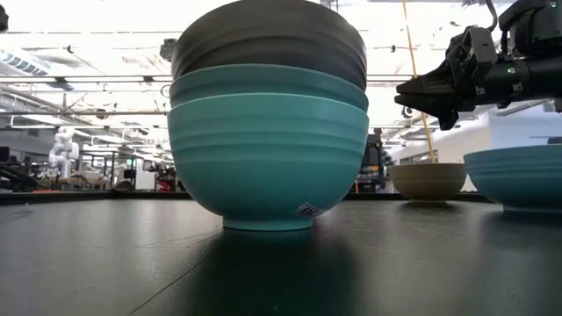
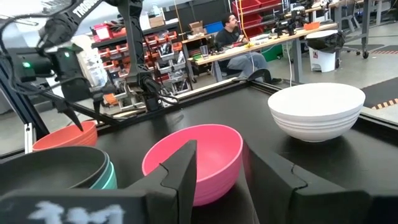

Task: Nest bowls inside each other
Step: Stack the orange bowl on the black bowl

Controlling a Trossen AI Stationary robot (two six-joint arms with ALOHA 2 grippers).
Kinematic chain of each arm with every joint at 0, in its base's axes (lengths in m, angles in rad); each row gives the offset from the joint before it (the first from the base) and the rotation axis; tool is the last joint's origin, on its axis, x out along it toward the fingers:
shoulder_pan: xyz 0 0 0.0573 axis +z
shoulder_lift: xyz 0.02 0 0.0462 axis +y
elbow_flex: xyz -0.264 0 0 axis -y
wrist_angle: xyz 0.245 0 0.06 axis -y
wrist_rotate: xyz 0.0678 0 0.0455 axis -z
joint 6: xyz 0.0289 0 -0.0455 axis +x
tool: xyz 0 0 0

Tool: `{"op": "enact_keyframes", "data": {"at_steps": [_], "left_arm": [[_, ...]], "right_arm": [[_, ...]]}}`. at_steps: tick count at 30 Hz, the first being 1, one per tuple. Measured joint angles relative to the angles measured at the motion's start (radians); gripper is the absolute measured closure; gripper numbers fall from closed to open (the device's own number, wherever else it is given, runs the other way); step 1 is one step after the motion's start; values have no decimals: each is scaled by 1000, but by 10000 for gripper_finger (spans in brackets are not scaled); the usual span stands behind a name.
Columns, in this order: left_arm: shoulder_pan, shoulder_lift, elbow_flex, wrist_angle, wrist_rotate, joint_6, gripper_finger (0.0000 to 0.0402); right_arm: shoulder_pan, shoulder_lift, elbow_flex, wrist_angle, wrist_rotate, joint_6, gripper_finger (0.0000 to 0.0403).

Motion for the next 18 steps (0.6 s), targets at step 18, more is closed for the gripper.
{"op": "enact_keyframes", "data": {"at_steps": [18], "left_arm": [[13,-35,-126,155,-44,65,237]], "right_arm": [[0,0,0,0,0,0,281]]}}
